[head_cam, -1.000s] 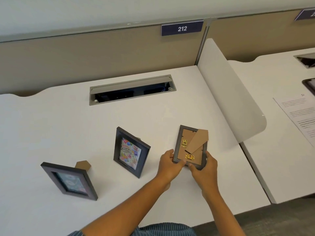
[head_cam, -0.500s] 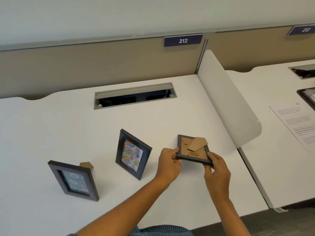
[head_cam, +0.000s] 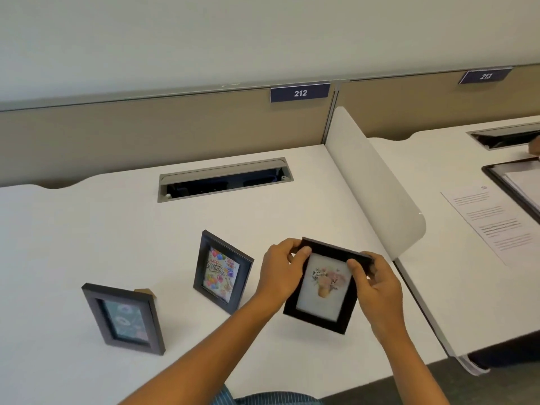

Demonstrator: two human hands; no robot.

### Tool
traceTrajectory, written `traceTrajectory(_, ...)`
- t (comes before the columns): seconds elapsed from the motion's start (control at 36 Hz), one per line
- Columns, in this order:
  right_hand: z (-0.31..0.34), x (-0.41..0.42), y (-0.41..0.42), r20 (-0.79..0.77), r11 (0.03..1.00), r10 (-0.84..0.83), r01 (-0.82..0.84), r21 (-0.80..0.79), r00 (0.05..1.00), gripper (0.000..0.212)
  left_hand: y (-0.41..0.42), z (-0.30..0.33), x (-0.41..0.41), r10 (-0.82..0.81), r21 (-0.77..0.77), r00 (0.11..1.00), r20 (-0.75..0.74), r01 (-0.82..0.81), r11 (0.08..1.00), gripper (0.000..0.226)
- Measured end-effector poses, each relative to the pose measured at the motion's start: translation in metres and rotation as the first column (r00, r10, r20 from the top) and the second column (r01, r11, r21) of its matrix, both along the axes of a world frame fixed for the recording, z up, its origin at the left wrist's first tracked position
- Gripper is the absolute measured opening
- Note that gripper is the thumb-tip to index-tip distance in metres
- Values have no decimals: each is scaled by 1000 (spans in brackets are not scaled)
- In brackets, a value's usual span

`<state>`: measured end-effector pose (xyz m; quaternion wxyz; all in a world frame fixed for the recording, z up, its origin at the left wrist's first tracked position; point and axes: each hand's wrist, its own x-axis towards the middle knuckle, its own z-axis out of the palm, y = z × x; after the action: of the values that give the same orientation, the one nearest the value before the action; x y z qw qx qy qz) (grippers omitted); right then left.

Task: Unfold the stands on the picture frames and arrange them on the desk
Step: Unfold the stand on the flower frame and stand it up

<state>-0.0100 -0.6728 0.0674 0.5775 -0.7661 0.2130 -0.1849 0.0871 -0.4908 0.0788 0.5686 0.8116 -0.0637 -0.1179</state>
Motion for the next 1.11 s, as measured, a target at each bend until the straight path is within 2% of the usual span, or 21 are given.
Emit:
traceTrajectory(0.17,23,9,13,-11,973,-39,41,227,999,14,4,11,-2,58,-105,981,-186,-79,991,24)
traceTrajectory(0.33,38,18,28,-71,952,-59,77,296,996,17,10,20,-1,117,-146,948,-297,-166,975,31)
traceTrajectory(0.81,43,27,38,-131,947,-35,75,313,991,23,21,31,0,167,-123,925,-340,-220,968,38)
traceTrajectory(1.03,41,27,39,-106,943,-37,70,324,994,22,20,33,0,153,-137,935,-320,-205,969,34)
traceTrajectory(1.11,39,27,38,-76,960,-26,47,277,997,21,19,32,-1,139,-156,943,-302,-192,969,30)
